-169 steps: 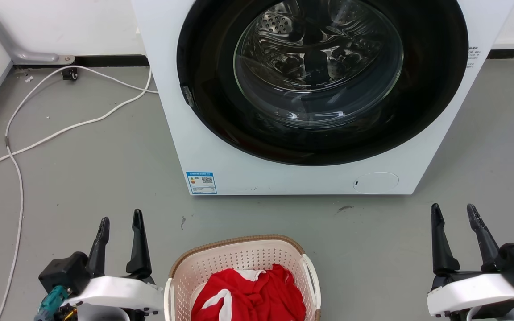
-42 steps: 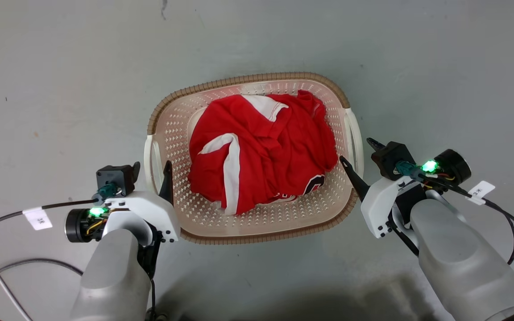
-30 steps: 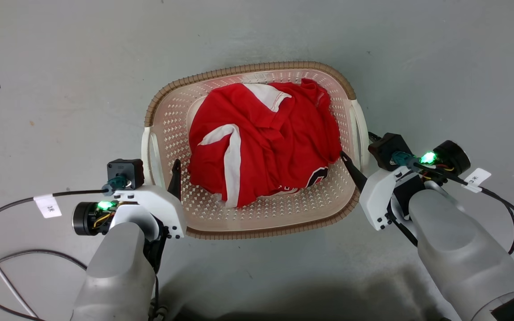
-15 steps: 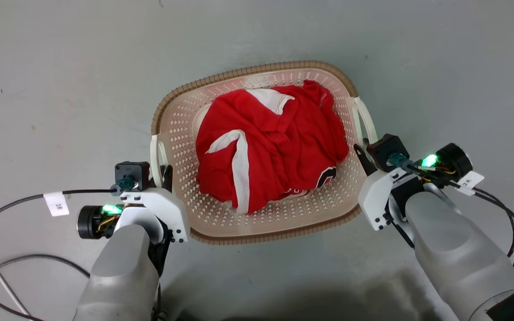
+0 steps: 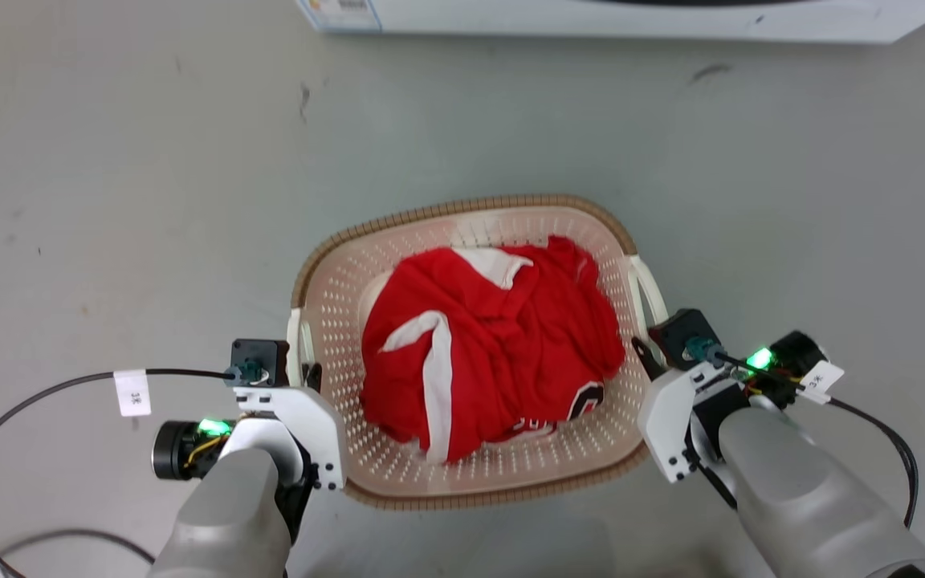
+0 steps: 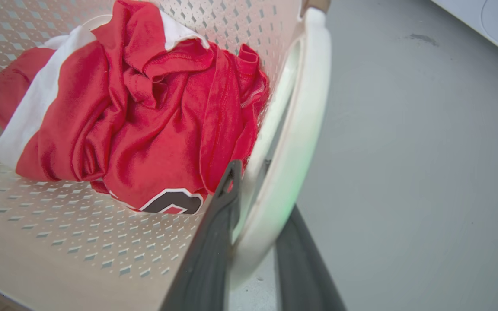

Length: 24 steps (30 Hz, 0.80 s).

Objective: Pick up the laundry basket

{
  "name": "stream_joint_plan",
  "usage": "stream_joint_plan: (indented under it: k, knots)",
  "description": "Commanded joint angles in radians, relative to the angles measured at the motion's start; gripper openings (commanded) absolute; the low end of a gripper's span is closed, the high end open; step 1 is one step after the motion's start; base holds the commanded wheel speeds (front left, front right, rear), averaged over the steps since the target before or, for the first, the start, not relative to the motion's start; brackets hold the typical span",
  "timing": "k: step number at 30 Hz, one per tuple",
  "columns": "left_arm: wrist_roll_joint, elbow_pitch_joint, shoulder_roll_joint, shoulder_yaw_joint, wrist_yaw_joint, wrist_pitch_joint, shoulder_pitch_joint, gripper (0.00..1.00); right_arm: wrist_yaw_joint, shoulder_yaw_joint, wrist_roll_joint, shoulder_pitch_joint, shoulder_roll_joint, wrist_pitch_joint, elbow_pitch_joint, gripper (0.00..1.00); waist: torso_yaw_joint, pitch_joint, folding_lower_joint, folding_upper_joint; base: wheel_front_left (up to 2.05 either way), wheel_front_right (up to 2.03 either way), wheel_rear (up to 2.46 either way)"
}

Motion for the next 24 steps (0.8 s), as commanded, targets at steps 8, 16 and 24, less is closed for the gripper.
stream_joint_plan:
  k: [8, 16, 24]
  knots:
    - [-0.074, 0.007, -0.018, -0.092, -0.005, 0.091, 0.043, 0.0, 0.014, 0.098, 0.099, 0.063, 0.04, 0.049, 0.007, 0.0, -0.036, -0.169, 0.0, 0.0, 0.0, 0.0, 0.0]
    - [-0.168, 0.003, -0.011, -0.19, -0.007, 0.183, 0.091, 0.0, 0.014, 0.184, 0.206, 0.109, 0.04, 0.119, 0.006, 0.0, -0.064, -0.299, 0.0, 0.0, 0.0, 0.0, 0.0]
    - [-0.265, -0.027, 0.011, -0.295, -0.007, 0.282, 0.138, 0.0, 0.014, 0.267, 0.324, 0.155, 0.007, 0.195, -0.027, 0.0, -0.081, -0.41, 0.0, 0.0, 0.0, 0.0, 0.0]
